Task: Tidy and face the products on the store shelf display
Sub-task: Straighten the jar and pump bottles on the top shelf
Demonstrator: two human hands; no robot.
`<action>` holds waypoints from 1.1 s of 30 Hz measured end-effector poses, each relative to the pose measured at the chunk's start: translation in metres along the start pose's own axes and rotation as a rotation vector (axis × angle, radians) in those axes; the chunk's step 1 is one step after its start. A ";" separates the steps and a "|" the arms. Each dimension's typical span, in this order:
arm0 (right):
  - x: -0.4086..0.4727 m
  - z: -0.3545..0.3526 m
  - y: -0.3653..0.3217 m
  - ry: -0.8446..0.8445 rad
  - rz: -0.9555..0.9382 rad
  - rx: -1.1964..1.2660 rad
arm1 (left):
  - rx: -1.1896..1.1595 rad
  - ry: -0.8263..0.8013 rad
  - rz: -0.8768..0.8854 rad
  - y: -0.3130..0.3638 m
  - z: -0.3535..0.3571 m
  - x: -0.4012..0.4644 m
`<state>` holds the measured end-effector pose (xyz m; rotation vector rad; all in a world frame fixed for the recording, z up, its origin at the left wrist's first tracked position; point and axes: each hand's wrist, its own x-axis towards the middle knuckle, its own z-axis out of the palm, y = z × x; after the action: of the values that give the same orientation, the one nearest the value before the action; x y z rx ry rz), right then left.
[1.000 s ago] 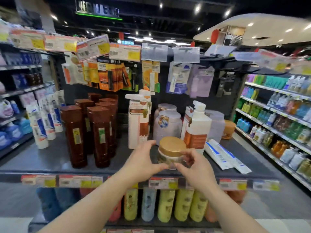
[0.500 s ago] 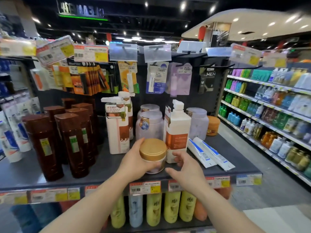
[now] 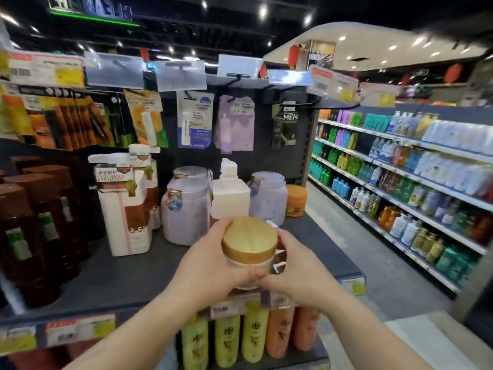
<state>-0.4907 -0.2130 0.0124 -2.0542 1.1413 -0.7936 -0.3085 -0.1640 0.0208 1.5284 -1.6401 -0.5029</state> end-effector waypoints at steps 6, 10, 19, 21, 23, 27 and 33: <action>0.029 -0.077 0.068 0.041 0.018 -0.069 | -0.091 -0.028 -0.015 0.034 0.087 0.065; 0.053 -0.115 0.105 0.015 0.040 -0.120 | -0.083 -0.157 -0.075 0.040 0.133 0.107; 0.097 -0.135 0.166 -0.165 0.173 -0.083 | 0.202 -0.093 -0.171 0.027 0.177 0.148; 0.099 -0.139 0.162 -0.211 0.191 -0.084 | 0.314 -0.072 -0.163 0.034 0.173 0.146; 0.100 -0.143 0.147 -0.216 0.166 -0.098 | 0.320 -0.049 -0.133 0.042 0.164 0.136; 0.098 -0.138 0.103 -0.026 -0.068 -0.170 | 0.280 0.067 -0.080 0.054 0.132 0.097; 0.104 -0.075 0.064 -0.183 -0.274 -0.072 | 0.393 0.367 -0.100 0.032 0.072 0.046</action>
<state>-0.5327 -0.3493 0.0286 -2.3227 0.8095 -0.6822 -0.3807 -0.2186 0.0160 1.8648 -1.4308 0.0608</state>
